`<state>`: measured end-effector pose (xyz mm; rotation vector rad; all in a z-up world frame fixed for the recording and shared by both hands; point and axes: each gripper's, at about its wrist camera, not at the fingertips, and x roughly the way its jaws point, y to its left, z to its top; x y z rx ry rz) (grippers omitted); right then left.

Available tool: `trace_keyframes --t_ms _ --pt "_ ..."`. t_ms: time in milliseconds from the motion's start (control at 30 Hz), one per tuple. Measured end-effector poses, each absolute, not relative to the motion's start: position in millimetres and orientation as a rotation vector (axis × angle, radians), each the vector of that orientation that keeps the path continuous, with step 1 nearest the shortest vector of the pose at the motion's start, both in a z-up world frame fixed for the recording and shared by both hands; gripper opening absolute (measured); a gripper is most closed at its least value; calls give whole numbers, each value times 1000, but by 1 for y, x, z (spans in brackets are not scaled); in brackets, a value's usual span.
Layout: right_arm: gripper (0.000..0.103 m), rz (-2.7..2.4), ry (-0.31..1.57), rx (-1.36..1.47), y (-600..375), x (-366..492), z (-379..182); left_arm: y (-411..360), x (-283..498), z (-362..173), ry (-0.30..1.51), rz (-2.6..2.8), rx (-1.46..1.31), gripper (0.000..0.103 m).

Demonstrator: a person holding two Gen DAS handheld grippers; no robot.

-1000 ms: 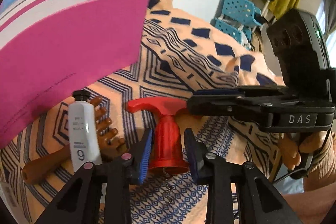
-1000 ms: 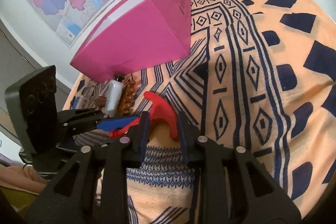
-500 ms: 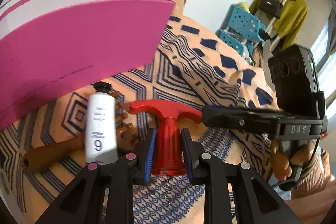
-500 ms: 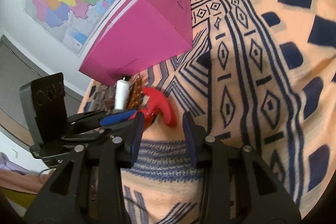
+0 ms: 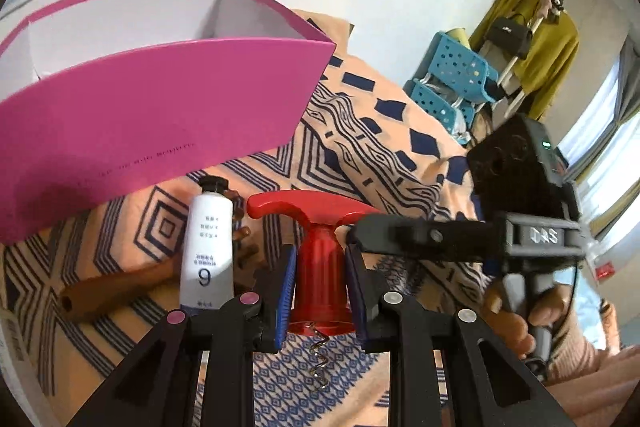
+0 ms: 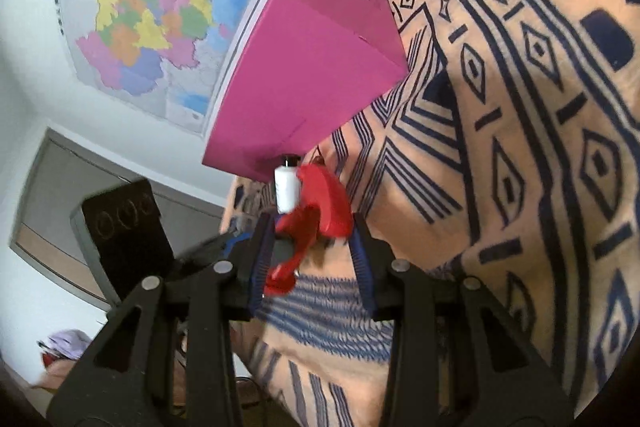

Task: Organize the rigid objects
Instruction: 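Grasp the red T-handle tool by its shaft with the right tool, then carry the red T-handle tool into the box and release it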

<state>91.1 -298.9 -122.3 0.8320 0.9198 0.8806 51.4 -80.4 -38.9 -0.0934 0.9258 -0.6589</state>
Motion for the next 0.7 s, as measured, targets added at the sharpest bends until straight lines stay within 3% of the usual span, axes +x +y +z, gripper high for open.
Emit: trace_keyframes --t_ms 200,267,333,700 --pt "39 911 916 798 -283 94 -117 -87 45 -38 921 -679 -69 24" --pt "18 896 883 732 -279 93 -106 -89 45 -38 922 -675 -57 24" --pt "15 886 849 653 -274 91 -92 -89 46 -37 924 -674 -59 25" --pt "15 863 630 308 -254 94 -4 -83 60 13 784 -662 -36 26"
